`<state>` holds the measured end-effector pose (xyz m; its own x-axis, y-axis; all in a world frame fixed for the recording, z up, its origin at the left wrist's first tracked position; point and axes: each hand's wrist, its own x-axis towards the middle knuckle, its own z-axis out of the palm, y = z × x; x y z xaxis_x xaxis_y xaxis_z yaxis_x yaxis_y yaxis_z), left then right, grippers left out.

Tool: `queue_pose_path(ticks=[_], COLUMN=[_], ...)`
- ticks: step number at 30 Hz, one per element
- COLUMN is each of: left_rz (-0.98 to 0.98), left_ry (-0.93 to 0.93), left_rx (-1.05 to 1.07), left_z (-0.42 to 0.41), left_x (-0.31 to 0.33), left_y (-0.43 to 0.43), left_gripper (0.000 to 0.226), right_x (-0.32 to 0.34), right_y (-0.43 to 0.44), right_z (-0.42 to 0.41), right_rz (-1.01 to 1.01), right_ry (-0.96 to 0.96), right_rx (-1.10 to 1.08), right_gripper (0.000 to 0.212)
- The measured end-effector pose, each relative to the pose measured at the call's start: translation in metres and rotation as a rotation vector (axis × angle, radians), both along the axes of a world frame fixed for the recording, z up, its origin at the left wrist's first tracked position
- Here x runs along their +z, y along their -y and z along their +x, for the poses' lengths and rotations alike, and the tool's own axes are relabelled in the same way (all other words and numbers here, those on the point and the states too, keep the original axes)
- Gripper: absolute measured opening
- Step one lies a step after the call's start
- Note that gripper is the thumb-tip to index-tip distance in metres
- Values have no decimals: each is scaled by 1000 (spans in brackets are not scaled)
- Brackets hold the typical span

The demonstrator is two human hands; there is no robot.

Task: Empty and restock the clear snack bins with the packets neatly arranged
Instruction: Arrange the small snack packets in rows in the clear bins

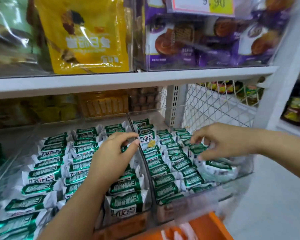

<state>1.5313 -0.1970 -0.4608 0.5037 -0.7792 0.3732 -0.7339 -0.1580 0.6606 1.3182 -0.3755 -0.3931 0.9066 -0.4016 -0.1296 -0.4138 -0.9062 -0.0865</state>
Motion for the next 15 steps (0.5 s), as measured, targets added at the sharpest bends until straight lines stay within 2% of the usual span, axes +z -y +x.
queue_pose_path(ticks=[4,7,9,11,13,15], left_rz=[5,4,11,16,19,12], left_ry=[-1,1,8,12,-3,21], left_rx=[2,2,5,6,2,-1], left_z=[-4,-7,-8,-8,-7,-7], left_x=[3,5,5,5,6,9], left_y=[-2,-3,-4,-4,-4,-4], left_gripper=[26,27,27,27,25,23], right_x=[-13,-25,-26,-23,-20,-16], right_y=[-5,-10,-11,-12,-12,-18], right_z=[-34,-39,-39,-37,-33,-27], right_rz=[-163,-219,-225,-234,-207,-163], right_ry=[-174,-244,-225,-91,146,386], right_rx=[-13,-22,-41,-53,-42,-2], right_gripper=[58,51,45,39,33,41])
